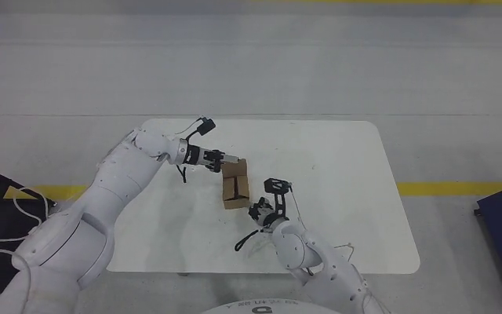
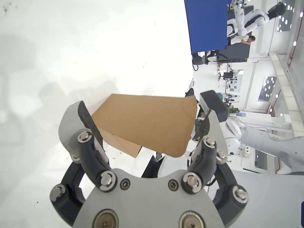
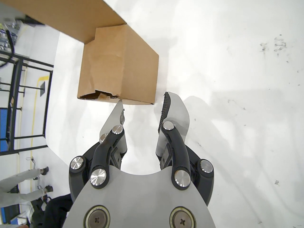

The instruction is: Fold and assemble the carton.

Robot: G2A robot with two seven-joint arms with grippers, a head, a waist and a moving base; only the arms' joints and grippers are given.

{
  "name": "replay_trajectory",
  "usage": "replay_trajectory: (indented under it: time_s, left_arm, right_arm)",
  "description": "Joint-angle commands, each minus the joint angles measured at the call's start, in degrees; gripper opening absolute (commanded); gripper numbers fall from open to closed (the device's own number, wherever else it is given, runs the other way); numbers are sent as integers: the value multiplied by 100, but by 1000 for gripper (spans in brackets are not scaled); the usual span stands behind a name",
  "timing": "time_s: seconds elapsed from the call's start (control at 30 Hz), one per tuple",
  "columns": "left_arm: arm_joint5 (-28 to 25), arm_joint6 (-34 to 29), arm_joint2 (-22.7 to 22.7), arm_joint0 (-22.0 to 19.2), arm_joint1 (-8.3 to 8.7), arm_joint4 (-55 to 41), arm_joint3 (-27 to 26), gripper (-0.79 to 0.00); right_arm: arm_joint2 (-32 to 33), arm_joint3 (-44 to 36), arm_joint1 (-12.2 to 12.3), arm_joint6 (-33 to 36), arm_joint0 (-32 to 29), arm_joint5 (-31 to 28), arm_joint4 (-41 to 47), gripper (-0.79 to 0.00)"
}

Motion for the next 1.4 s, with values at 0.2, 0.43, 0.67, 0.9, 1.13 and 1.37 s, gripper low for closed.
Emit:
replay_trajectory:
  time_s: [0.2, 0.43, 0.67, 0.9, 1.13, 1.37]
  left_arm:
    - [-80, -575, 42, 341, 138, -163, -552, 0]
    - [119, -775, 139, 673, 564, -440, -1628, 0]
    - [-145, -510, -85, 848, 1088, -747, -1965, 0]
    - [-535, -118, -368, 926, 1377, -696, -2117, 0]
    - [337, 620, 49, 387, 940, -122, -1775, 0]
    - [366, 1181, 284, 213, 551, 105, -1223, 0]
  right_arm:
    - [369, 85, -38, 6, 170, 20, 796, -477]
    - [601, 250, -67, 197, 468, -26, 1342, -486]
    - [806, 151, -36, 148, 292, -405, 1544, -477]
    - [1028, -45, 48, 307, -53, -997, 1534, -486]
    - [1051, -157, 91, 380, -256, -1767, 1680, -548]
    - [997, -275, 81, 336, -142, -2021, 1894, -554]
